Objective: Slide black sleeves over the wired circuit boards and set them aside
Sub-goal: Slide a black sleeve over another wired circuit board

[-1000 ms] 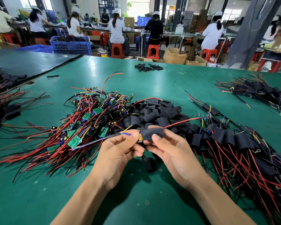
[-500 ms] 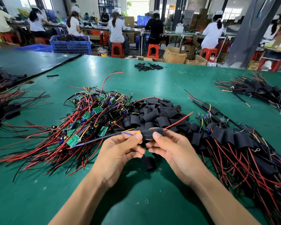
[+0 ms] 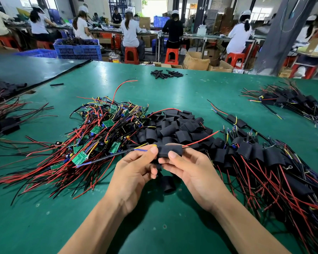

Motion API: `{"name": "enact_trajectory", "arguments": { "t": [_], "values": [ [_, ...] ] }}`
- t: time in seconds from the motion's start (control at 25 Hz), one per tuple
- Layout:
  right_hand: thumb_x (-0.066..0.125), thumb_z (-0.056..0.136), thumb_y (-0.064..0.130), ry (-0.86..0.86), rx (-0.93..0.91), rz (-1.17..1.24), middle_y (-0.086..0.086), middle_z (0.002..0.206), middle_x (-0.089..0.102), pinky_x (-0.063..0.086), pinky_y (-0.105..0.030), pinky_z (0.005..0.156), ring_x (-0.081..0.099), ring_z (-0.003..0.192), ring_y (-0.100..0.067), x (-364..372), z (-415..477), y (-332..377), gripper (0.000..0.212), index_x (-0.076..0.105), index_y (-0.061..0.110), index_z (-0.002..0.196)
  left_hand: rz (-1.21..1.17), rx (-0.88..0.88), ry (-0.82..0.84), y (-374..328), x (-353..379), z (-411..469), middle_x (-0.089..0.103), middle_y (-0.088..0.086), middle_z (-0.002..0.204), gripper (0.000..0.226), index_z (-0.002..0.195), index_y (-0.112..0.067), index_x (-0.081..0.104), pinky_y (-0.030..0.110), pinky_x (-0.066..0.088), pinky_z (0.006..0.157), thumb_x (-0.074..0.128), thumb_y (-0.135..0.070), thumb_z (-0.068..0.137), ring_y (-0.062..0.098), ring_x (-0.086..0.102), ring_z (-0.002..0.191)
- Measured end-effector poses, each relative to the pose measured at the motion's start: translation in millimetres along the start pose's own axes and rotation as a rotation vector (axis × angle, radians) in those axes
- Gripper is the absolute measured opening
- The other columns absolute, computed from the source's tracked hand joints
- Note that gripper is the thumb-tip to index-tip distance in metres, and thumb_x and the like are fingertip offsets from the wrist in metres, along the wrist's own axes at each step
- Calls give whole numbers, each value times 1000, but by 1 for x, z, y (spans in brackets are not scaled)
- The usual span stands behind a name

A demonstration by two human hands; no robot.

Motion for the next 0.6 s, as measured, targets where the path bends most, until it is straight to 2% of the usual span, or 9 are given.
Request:
{"name": "enact_trajectory", "arguments": {
  "t": [0.16, 0.32, 0.44, 0.6],
  "values": [
    [67, 90, 8, 35, 4, 58, -19, 109, 74, 57, -31, 88, 71, 98, -27, 3, -1, -2, 15, 78, 9, 100, -7, -61, 67, -1, -1, 0, 63, 7, 81, 29, 98, -8, 72, 21, 44, 50, 75, -25, 76, 13, 48, 52],
    [74, 82, 14, 41, -5, 80, -20, 108, 73, 57, -32, 87, 71, 101, -31, 3, -1, 1, 19, 77, 12, 101, 1, -121, 102, -2, -2, 2, 61, 3, 81, 29, 106, -14, 75, 22, 47, 54, 71, -30, 82, 12, 50, 56],
    [75, 82, 8, 42, -5, 113, -22, 107, 73, 57, -33, 87, 71, 99, -31, 1, 0, -2, 22, 75, 12, 104, -76, -201, 93, -3, -3, 3, 61, 1, 82, 37, 116, -12, 72, 21, 49, 53, 70, -27, 82, 11, 49, 55],
    [78, 80, 13, 49, -54, 6, -17, 107, 75, 58, -32, 85, 73, 96, -29, 0, -1, -7, 27, 75, 17, 107, -166, -314, 64, -7, -9, 3, 64, 5, 74, 42, 109, -4, 73, 22, 54, 50, 75, -17, 70, 11, 57, 52]
  ]
}}
Point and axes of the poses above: each hand's wrist, its own z-axis towards the middle knuckle, its own x-axis out of the palm, y = z × x, the point moved 1 cm from there along z, towards the middle knuckle
